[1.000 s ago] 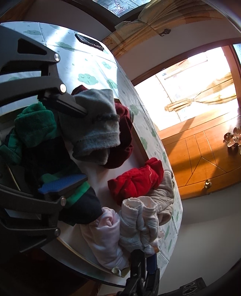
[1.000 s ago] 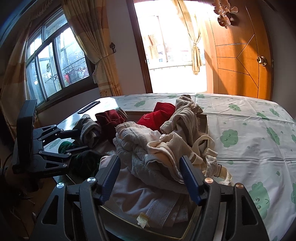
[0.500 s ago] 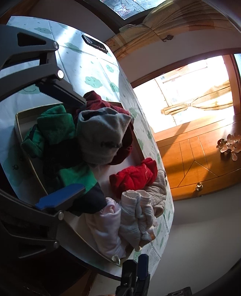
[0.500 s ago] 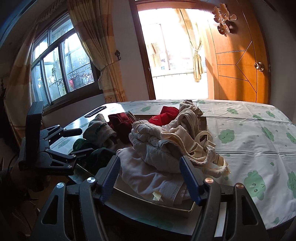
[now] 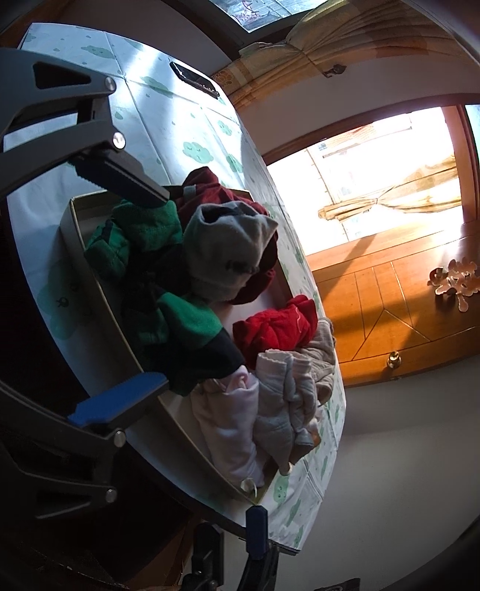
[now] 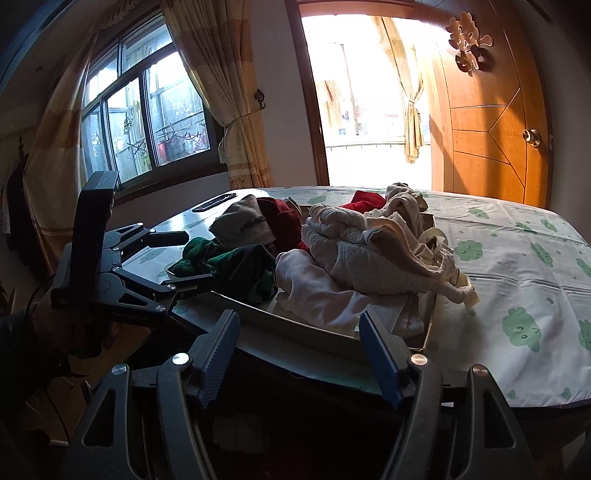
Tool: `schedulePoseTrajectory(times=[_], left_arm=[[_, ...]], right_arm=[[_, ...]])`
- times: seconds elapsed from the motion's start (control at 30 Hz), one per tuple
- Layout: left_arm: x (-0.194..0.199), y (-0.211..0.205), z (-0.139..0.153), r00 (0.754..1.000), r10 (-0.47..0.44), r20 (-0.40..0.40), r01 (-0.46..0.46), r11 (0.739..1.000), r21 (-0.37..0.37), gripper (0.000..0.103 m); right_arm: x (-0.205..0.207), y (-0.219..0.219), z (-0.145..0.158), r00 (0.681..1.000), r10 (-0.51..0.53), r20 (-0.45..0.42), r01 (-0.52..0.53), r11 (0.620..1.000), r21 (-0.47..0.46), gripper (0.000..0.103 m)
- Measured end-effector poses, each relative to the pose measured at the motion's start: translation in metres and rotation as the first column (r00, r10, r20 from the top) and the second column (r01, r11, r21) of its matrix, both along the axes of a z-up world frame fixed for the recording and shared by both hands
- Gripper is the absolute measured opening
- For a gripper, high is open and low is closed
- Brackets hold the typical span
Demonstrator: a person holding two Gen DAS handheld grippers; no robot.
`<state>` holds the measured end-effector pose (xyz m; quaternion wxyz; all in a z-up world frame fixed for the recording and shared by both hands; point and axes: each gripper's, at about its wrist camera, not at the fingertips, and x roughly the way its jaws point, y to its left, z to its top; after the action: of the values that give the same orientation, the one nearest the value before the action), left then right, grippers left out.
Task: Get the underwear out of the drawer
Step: 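Lower both open tools back down into the drawer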
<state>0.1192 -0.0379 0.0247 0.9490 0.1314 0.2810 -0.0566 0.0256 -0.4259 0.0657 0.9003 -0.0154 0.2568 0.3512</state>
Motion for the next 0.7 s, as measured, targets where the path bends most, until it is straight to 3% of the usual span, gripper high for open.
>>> schedulePoseTrajectory(times=[0.5, 0.7], left_arm=[[-0.041, -0.024, -0.024, 0.997, -0.074, -0.029, 0.074, 0.997, 0.007, 0.093], [-0.050, -0.033, -0.048, 0.991, -0.105, -0.082, 0.108, 0.994, 0.032, 0.093]], right_arm=[[-0.029, 0.006, -0.036, 0.997, 0.079, -0.027, -0.082, 0.990, -0.116, 0.070], [-0.033, 0.023, -0.059, 0.988, 0.140, -0.068, -0.153, 0.954, -0.258, 0.070]])
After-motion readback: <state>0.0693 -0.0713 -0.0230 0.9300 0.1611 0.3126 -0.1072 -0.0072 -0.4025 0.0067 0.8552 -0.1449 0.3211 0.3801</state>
